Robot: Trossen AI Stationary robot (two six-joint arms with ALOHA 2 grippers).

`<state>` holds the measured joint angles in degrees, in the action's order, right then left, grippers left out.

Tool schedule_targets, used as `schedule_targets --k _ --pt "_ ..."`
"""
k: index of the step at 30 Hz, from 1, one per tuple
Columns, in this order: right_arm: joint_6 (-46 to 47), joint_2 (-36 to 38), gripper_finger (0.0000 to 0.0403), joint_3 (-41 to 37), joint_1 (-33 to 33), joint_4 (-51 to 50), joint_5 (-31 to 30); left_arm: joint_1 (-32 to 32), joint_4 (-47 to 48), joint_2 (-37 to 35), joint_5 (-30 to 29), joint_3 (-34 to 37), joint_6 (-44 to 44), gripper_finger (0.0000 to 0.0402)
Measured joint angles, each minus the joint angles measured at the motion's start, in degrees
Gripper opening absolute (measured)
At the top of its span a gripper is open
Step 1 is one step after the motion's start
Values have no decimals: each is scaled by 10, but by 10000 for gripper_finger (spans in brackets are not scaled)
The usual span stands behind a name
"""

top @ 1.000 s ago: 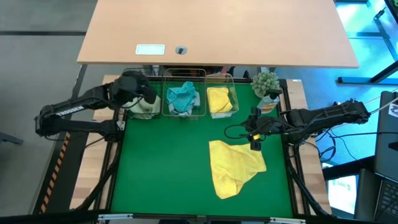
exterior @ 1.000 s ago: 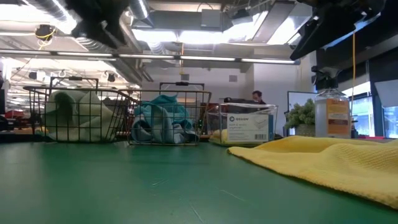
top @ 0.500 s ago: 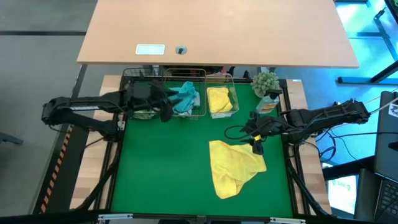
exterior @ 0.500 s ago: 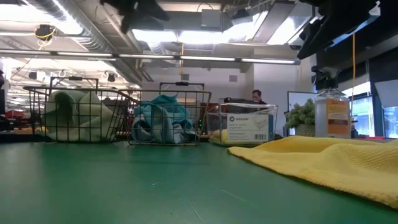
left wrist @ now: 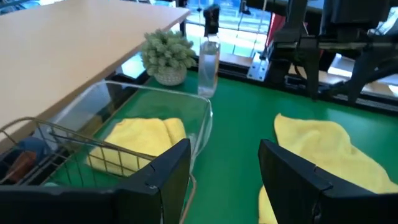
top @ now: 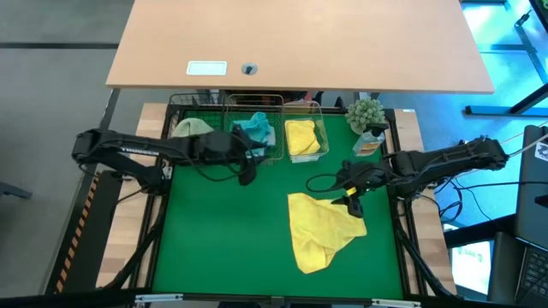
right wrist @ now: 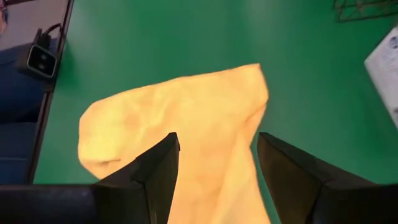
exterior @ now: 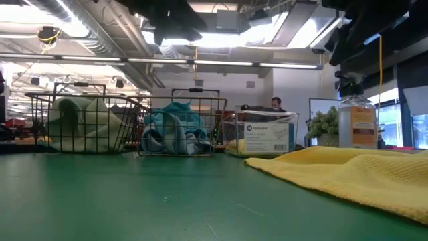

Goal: Sort microfiber towel by color & place in baskets
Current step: Put the yellow microfiber towel into the transparent bin

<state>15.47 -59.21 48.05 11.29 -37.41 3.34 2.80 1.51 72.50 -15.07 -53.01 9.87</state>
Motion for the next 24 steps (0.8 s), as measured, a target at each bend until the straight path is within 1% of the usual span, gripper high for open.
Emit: schedule_targets --k 5,13,24 --pt "0 -40 216 0 0 0 28 -14 1 13 0 0 0 183" --pt "-1 -117 216 0 0 -1 53 -21 -1 15 0 0 0 183" --pt "-3 -213 216 0 0 0 47 -21 -1 15 -1 0 0 183"
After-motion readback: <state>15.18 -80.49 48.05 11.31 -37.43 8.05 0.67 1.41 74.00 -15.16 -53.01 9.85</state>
